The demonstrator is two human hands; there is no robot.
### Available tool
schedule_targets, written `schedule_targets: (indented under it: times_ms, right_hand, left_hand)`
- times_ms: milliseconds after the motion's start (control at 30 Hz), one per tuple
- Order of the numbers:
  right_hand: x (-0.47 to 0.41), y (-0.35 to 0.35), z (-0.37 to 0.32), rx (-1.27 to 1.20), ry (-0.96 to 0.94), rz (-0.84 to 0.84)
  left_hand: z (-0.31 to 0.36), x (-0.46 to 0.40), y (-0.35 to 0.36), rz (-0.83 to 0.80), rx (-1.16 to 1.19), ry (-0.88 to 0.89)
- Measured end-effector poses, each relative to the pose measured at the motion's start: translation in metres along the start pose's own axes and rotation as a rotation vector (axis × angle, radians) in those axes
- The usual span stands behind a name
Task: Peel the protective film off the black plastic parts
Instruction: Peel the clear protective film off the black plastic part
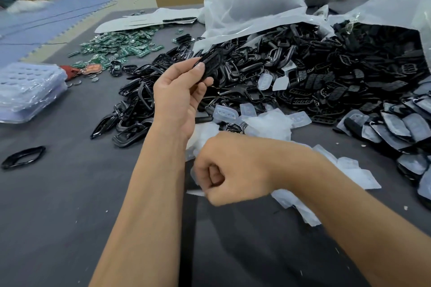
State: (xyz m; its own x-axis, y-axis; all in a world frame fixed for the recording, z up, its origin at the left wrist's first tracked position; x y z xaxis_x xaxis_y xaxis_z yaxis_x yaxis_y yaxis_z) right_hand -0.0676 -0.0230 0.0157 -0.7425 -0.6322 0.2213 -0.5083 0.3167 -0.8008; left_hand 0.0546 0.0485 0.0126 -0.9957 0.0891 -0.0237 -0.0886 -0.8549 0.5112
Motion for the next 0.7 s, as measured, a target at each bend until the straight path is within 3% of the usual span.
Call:
schedule_targets:
  times_ms: [167, 367, 533, 700]
  right_hand:
    - [0.026, -0.033, 0.032, -0.641, -0.065, 0.055]
    - [0.057, -0.073, 0.104, -1.087, -0.146, 0.608]
    - [0.068, -0.077, 0.14, -1.056, -0.009, 0.968]
    - [0.074, -0.077, 0.144, -0.794, 0.121, 1.165]
  left_hand:
    - [-0.011, -0.001, 0.009, 0.017, 0.084, -0.049]
    - [-0.035, 0.008, 0.043, -0.084, -0.081, -0.035]
    - [-0.051, 0.016, 0.052, -0.135, -0.275, 0.043]
    - [-0.058, 0.016, 0.053, -0.14, -0.379, 0.123]
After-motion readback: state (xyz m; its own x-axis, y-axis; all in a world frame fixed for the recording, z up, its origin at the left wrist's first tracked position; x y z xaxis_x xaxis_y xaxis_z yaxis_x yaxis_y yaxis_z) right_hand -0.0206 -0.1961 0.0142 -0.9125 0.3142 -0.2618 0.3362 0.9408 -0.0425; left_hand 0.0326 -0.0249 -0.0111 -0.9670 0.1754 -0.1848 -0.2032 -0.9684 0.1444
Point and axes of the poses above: each hand's wrist, its own x-axis away from the middle knuckle, its own y-axis out of the palm, z = x × y, the point moved 6 cm from there along -x, towards the middle knuckle, and after that the axes turned 3 degrees about -z, right-handed, at the moved point
